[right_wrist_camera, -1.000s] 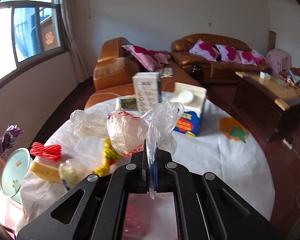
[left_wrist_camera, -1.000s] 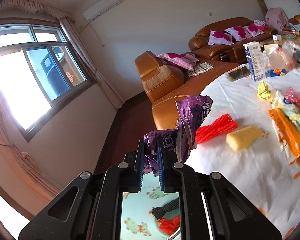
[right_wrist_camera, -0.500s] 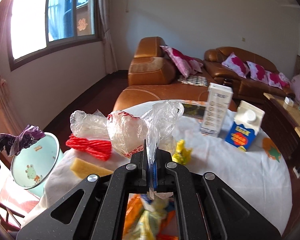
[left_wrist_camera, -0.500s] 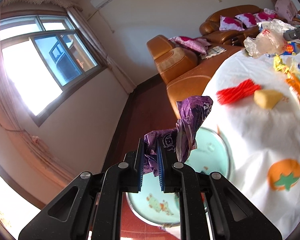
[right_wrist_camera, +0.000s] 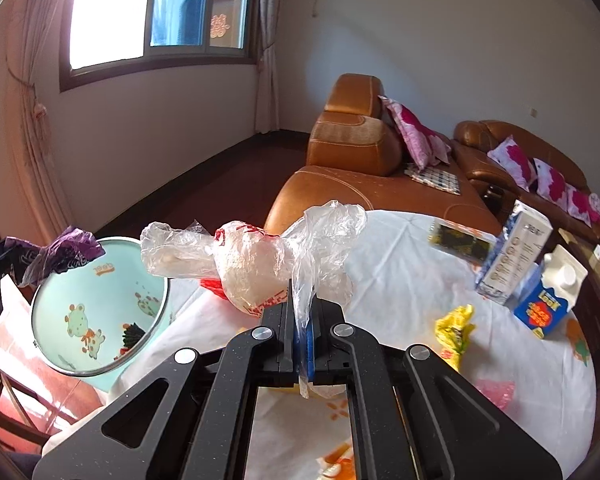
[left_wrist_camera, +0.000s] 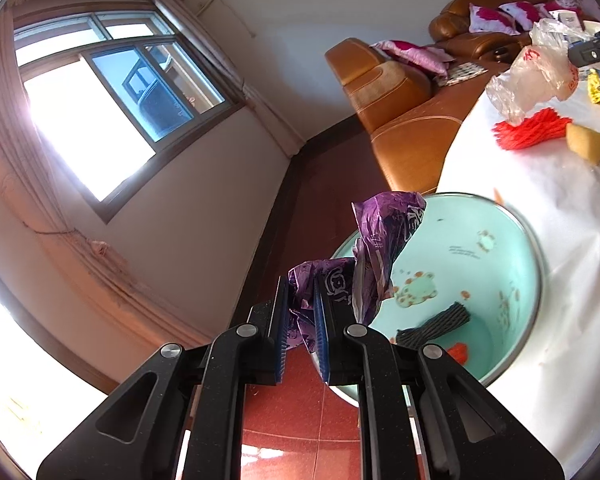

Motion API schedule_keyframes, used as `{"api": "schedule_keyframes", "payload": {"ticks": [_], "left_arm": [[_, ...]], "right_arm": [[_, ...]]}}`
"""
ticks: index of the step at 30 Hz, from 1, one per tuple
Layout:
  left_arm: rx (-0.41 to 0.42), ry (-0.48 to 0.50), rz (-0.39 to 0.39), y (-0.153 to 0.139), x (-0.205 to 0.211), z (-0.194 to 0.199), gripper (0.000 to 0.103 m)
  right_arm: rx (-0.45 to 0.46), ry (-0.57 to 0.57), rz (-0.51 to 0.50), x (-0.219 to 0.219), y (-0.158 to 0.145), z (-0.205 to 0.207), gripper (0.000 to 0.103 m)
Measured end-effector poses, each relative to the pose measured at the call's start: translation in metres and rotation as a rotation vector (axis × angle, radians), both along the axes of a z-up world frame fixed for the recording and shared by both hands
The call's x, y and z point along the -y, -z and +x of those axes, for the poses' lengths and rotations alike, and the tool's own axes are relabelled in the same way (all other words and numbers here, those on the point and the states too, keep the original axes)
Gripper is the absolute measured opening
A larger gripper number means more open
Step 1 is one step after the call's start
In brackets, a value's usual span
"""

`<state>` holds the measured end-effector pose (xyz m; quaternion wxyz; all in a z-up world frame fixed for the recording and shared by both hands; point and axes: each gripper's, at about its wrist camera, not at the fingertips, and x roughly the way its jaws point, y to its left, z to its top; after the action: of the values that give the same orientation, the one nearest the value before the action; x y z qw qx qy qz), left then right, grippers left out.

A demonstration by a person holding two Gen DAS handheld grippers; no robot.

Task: Collect trash
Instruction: 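Carry the purple wrapper and clear plastic bag over the bin with both tools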

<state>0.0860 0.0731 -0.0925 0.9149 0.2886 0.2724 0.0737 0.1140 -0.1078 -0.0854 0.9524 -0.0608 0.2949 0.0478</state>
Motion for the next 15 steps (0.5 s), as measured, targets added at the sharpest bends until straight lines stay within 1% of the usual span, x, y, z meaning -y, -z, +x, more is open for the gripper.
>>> {"api": "schedule_keyframes", "payload": {"ticks": [5,9,15], "left_arm": [[0.002,-0.039,0.017,0.000,-0.013,0.000,0.012],[-0.017,-0.057,0.041,0.005,-0.018,0.002,0.012],[-0.017,-0.088,0.051,0.005,-0.030,0.003,0.012]], "right_arm": [[-0.005,-0.047,-0.018,-0.025,0.003,0.007,0.003],[-0.014,-0.092,-0.030,-0.045,0.007,0.011,0.003],[-0.027,-0.143,-0.047,-0.069,0.013,0.017,0.003]]}}
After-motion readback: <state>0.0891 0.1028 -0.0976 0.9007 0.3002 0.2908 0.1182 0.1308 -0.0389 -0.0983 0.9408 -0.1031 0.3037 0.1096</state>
